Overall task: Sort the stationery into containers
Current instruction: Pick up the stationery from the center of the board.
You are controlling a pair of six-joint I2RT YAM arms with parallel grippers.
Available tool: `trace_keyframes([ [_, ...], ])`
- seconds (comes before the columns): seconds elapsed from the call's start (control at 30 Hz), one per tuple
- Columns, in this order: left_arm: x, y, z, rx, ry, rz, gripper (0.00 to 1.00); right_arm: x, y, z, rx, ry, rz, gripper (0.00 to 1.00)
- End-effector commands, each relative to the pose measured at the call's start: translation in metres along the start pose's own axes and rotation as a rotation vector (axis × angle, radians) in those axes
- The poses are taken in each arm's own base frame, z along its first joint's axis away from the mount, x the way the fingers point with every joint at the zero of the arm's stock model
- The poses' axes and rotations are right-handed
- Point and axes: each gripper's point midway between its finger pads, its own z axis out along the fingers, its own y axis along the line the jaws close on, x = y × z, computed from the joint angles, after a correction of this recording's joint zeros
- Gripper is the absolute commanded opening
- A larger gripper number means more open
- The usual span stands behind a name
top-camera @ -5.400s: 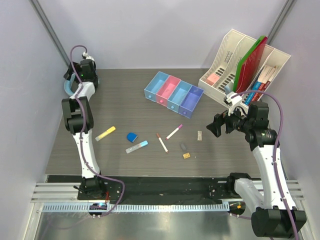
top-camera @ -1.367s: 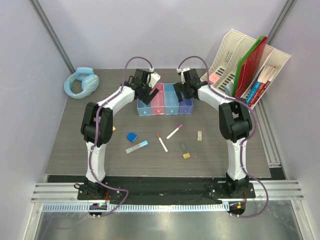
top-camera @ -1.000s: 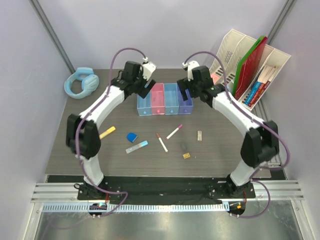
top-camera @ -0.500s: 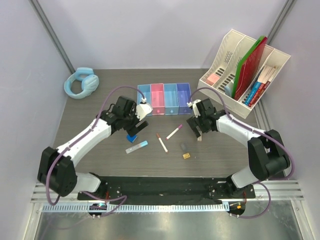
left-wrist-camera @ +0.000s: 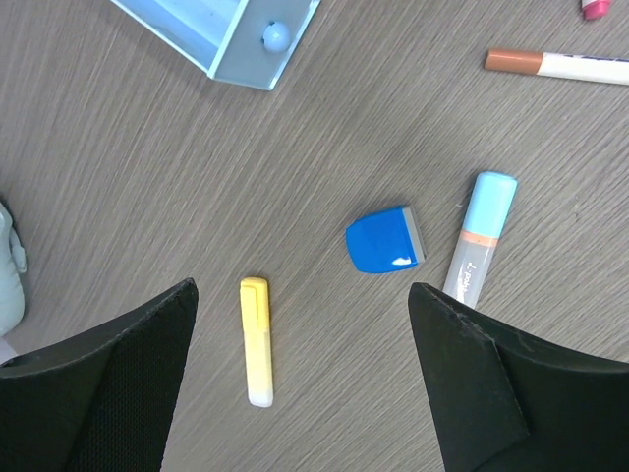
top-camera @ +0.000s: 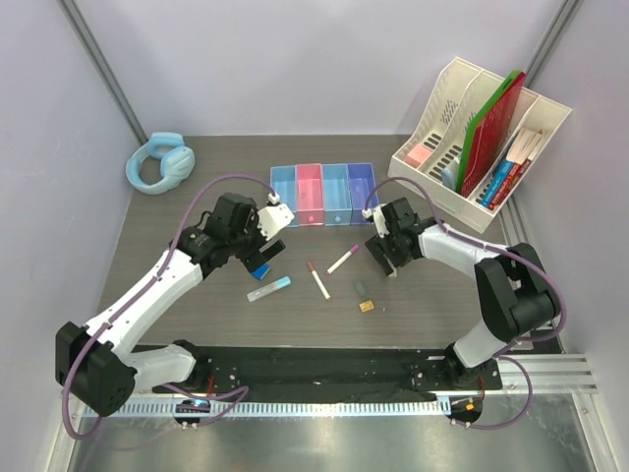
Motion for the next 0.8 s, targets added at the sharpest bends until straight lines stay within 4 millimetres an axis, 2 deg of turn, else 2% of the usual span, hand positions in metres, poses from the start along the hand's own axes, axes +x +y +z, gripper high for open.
trace_keyframes([
  [0.0,0.007,0.001,-0.007,-0.019,0.014,0.006,0.88,0.004,0.010,0.007,-0.054,0.018,-0.003,0.77],
  [0.03,0.006,0.001,-0.008,-0.020,0.009,0.008,0.88,0.005,0.011,0.008,-0.057,0.022,-0.005,0.75],
  [0.13,0.007,0.001,-0.010,-0.025,0.006,0.006,0.88,0.009,0.013,0.010,-0.068,0.038,-0.004,0.58],
  [0.17,0.008,0.001,-0.011,-0.029,0.007,0.009,0.88,0.010,0.014,0.010,-0.073,0.044,-0.007,0.47],
  [0.23,0.008,0.003,-0.011,-0.037,0.008,0.010,0.88,0.012,0.016,0.011,-0.077,0.052,-0.009,0.34],
  [0.27,0.008,0.003,-0.011,-0.040,0.006,0.012,0.88,0.013,0.016,0.010,-0.080,0.053,-0.007,0.21],
  [0.37,0.010,0.002,-0.011,-0.040,0.006,0.012,0.88,0.010,0.015,0.007,-0.082,0.045,-0.008,0.06],
  [0.47,0.012,0.000,-0.008,-0.038,0.006,0.009,0.88,0.002,0.013,0.001,-0.077,0.022,-0.014,0.05],
  [0.57,0.017,-0.002,-0.002,-0.038,0.019,0.008,0.88,-0.020,0.008,-0.014,-0.072,-0.037,-0.032,0.05],
  [0.63,0.019,-0.002,0.003,-0.039,0.026,0.005,0.88,-0.047,0.000,-0.029,-0.053,-0.108,-0.039,0.05],
  [0.67,0.019,-0.002,0.005,-0.036,0.028,0.002,0.88,-0.067,-0.006,-0.038,-0.040,-0.159,-0.045,0.05],
  [0.73,0.019,-0.003,0.010,-0.030,0.033,-0.007,0.88,-0.087,-0.013,-0.048,-0.024,-0.204,-0.051,0.05],
  [0.77,0.019,-0.005,0.012,-0.024,0.034,-0.011,0.88,-0.107,-0.019,-0.055,-0.009,-0.242,-0.056,0.05],
])
